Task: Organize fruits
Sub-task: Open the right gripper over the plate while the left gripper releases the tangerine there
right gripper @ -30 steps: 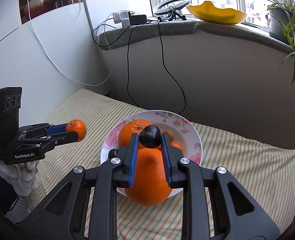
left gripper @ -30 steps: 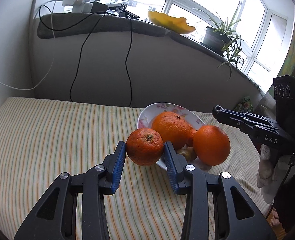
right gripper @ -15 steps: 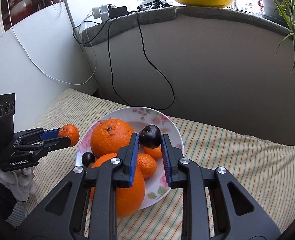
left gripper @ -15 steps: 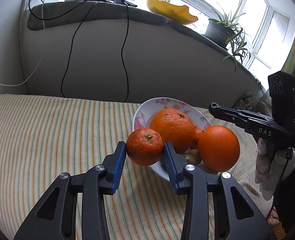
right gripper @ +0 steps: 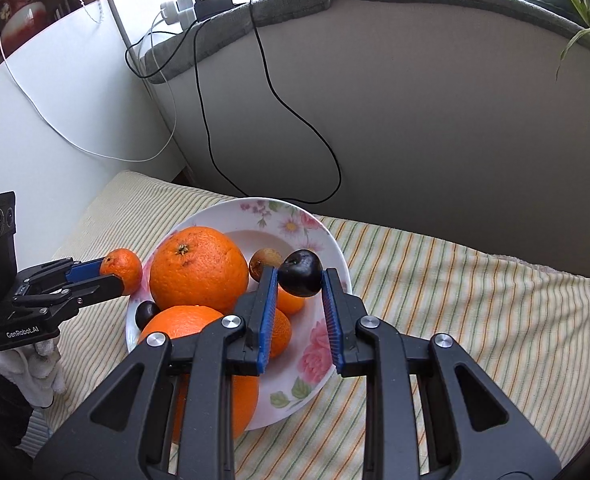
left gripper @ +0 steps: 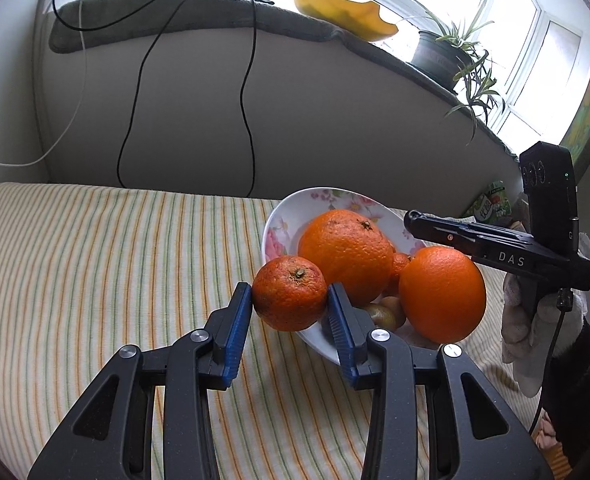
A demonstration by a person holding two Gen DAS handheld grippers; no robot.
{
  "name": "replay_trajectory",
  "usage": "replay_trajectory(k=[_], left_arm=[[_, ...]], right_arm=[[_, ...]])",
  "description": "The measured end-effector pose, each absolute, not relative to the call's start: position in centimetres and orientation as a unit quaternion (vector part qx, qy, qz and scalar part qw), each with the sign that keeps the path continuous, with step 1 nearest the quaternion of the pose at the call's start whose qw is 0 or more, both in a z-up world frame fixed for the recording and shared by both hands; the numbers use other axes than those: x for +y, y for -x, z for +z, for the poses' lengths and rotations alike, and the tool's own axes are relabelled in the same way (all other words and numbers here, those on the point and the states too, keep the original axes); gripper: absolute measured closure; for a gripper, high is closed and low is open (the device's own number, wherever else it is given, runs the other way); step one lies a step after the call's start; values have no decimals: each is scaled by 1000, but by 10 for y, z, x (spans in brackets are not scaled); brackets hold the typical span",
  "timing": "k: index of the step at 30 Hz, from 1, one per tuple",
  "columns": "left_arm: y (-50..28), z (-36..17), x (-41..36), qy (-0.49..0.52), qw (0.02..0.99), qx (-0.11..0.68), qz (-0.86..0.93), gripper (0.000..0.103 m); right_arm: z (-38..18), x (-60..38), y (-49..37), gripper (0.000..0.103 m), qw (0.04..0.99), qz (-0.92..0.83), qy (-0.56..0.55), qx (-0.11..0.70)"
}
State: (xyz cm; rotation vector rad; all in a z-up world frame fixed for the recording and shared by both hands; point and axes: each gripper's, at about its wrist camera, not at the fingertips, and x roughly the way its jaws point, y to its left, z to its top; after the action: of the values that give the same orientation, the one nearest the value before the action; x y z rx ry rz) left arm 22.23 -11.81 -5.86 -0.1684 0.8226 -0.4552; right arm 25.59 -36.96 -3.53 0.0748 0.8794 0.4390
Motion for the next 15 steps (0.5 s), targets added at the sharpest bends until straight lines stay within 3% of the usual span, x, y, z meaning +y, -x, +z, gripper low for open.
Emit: replay_trajectory(k=[15], left_arm=[[-221,-57,-122,79,888,395,-222,66]], right_arm=[[-33,-368,-255,79,881,209,-35,423]])
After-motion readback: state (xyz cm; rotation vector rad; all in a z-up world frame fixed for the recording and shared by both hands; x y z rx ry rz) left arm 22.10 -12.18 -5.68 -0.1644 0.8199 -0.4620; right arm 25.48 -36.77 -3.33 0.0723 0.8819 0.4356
